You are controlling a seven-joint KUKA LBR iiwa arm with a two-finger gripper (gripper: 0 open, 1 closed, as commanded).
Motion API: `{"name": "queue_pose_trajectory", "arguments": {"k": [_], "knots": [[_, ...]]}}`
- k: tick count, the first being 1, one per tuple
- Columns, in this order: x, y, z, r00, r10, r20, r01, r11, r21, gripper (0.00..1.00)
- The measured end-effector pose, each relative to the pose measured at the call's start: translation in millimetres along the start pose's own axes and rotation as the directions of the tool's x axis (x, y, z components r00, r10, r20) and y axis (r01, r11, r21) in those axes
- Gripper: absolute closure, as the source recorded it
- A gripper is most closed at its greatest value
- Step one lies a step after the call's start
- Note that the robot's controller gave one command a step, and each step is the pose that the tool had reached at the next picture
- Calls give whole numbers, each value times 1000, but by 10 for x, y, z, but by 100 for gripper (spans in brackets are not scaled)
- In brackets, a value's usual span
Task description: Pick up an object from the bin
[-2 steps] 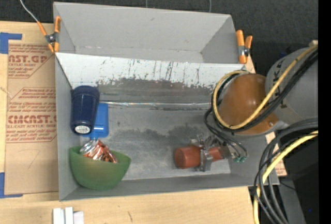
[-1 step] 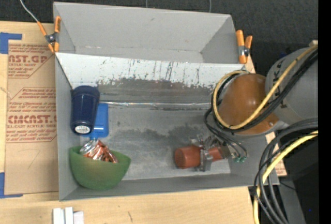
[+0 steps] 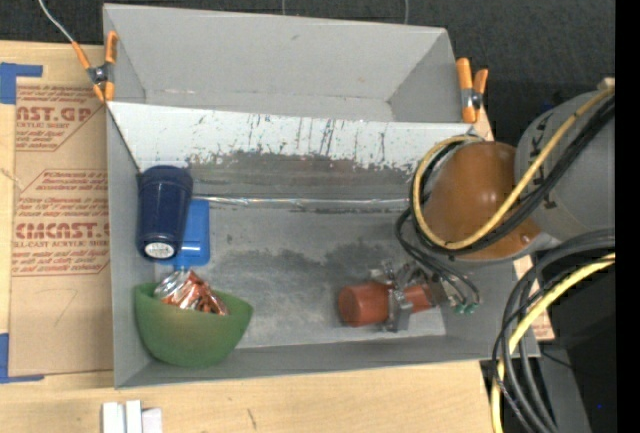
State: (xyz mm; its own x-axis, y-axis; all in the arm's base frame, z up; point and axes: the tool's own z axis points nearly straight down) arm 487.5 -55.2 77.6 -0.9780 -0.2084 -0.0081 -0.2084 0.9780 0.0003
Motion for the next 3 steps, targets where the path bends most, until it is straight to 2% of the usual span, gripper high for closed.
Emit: {"name": "queue_pose_trajectory", "arguments": {"k": [1,3], "knots": [[0,-2,-181,1000,0,0,0,1000,1,100],[-11,-2,-300,1000,0,3,0,1000,2,100]]}}
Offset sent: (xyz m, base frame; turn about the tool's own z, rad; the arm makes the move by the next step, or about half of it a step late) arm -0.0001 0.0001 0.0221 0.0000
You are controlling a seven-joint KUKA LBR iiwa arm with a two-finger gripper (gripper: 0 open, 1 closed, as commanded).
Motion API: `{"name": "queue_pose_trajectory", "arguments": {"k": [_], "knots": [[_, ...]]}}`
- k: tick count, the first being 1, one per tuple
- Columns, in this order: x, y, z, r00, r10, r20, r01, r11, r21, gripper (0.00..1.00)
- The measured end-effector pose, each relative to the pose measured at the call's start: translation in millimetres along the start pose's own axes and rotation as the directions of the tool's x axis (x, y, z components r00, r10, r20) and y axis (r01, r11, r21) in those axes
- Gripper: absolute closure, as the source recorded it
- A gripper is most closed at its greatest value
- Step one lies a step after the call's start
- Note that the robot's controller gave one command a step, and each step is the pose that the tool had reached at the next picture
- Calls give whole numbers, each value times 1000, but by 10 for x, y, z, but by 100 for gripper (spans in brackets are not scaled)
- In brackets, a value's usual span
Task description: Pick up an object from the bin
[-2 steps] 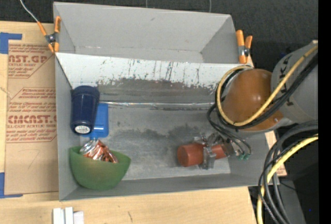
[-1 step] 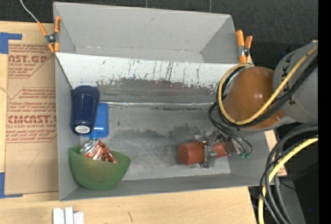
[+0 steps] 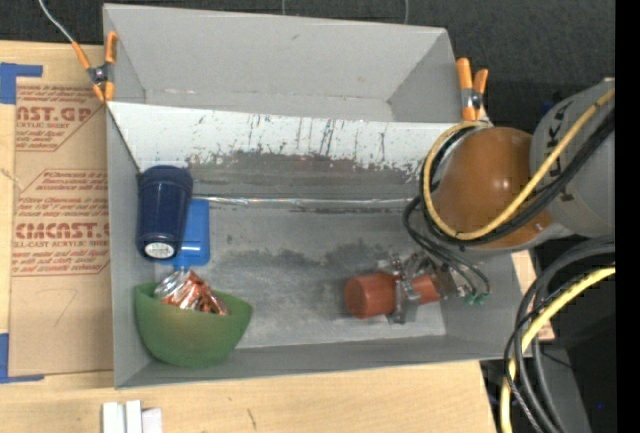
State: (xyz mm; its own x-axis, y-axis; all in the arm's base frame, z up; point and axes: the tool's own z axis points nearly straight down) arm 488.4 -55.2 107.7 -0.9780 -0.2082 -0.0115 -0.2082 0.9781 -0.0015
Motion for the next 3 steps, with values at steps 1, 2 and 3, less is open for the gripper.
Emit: {"name": "queue_pose_trajectory", "arguments": {"k": [1,2,3], "knots": [[8,5,-36,1000,0,-4,0,1000,-1,100],[2,5,-188,1000,0,-1,0,1000,0,100],[11,11,-305,1000,0,-7,0,1000,-3,100]]}}
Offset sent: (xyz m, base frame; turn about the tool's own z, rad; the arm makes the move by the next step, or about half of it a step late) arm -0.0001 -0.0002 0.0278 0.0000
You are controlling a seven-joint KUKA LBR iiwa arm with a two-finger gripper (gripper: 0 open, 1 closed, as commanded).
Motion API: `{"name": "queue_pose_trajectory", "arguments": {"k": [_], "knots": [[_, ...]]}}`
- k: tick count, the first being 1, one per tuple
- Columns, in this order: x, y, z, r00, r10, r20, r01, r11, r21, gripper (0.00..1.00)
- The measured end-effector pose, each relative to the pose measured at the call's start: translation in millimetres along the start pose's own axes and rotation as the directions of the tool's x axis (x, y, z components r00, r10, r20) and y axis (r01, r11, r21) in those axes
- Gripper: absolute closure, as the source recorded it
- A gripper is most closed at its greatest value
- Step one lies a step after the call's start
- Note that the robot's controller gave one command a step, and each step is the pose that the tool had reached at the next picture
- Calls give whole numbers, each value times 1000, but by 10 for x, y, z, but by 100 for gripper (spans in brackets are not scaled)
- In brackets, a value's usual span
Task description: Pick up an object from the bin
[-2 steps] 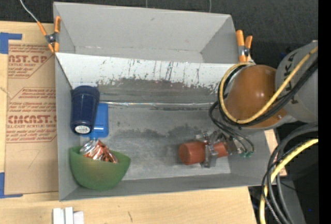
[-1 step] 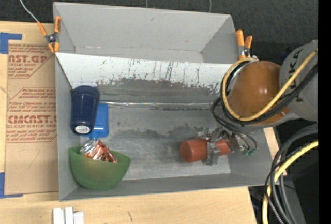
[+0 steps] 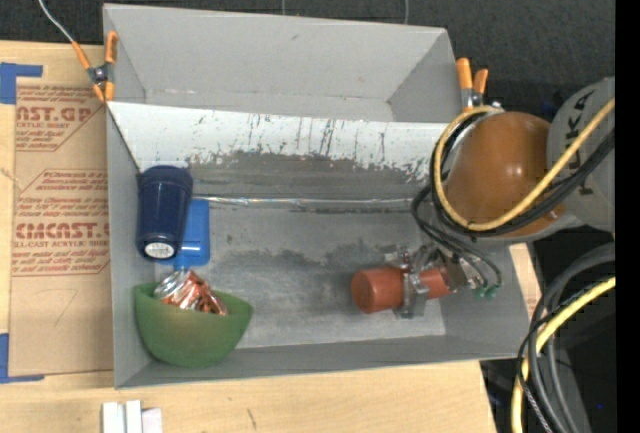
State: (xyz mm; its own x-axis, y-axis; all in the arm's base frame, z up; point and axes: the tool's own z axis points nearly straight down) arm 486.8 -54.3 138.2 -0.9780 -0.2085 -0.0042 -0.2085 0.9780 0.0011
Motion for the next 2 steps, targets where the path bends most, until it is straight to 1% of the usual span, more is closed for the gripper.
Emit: {"name": "queue_pose_trajectory", "arguments": {"k": [1,2], "knots": [[-3,0,-255,1000,0,2,0,1000,1,100],[-12,-3,-418,1000,0,5,0,1000,2,100]]}}
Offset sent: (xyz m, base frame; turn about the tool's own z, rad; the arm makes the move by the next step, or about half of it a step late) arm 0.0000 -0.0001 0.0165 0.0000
